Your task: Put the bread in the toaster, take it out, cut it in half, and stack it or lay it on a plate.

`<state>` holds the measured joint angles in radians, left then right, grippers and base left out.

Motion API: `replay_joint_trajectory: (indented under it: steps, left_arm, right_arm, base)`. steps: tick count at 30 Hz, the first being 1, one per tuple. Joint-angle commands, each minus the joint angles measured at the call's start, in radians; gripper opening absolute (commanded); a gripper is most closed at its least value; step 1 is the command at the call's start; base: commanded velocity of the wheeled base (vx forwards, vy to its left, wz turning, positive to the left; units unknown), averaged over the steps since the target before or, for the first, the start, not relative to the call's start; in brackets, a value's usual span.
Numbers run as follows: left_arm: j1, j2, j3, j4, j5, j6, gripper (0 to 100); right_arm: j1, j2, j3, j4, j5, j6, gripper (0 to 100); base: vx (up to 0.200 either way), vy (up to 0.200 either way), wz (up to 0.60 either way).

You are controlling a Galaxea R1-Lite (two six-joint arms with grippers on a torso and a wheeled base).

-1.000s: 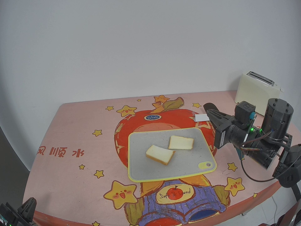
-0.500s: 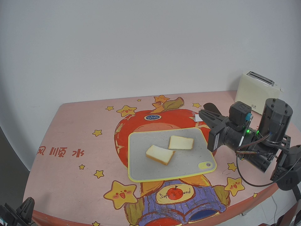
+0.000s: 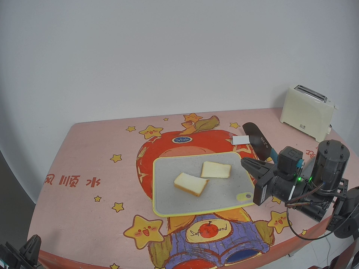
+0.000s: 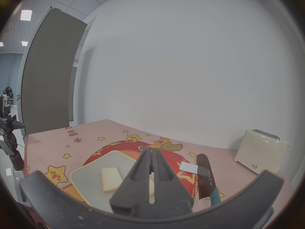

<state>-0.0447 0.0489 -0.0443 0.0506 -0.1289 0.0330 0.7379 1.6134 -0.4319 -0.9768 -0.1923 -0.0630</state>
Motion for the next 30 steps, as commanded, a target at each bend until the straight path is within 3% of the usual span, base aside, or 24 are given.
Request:
replay_joint_trajectory:
  steps: [1, 7, 12, 17, 20, 24, 29, 30]
  left_arm:
    - [0.0, 0.006, 0.0, 0.0, 0.0, 0.001, 0]
    - [0.0, 0.006, 0.0, 0.0, 0.0, -0.001, 0]
    - [0.0, 0.006, 0.0, 0.0, 0.0, -0.001, 0]
    - [0.0, 0.006, 0.0, 0.0, 0.0, -0.001, 0]
    - [0.0, 0.006, 0.0, 0.0, 0.0, -0.001, 0]
    - [0.0, 0.006, 0.0, 0.0, 0.0, 0.001, 0]
    - [0.0, 0.006, 0.0, 0.0, 0.0, 0.001, 0]
    - [0.0, 0.006, 0.0, 0.0, 0.0, 0.001, 0]
  right_arm:
    - [0.005, -0.018, -0.004, 0.012, 0.001, -0.001, 0]
    - [0.003, 0.017, -0.08, 0.052, 0.001, 0.011, 0]
    - [0.028, 0.034, -0.128, 0.101, 0.016, 0.068, 0]
    - [0.034, 0.023, -0.177, 0.125, 0.017, 0.072, 0]
    - [0.0, 0.026, -0.185, 0.127, 0.039, 0.075, 0]
    - [-0.063, 0.026, -0.169, 0.168, 0.128, 0.075, 0]
    - [-0.077, 0.029, -0.154, 0.205, 0.163, 0.063, 0]
    - [-0.081, 0.031, -0.156, 0.213, 0.175, 0.063, 100]
  base:
    - [0.0, 0.0, 0.0]
    - [0.0, 0.0, 0.0]
    - [0.0, 0.0, 0.0]
    - [0.0, 0.0, 0.0]
    - [0.0, 0.0, 0.0]
    - [0.0, 0.0, 0.0]
    - [0.0, 0.0, 0.0]
    - [0.0, 0.0, 0.0]
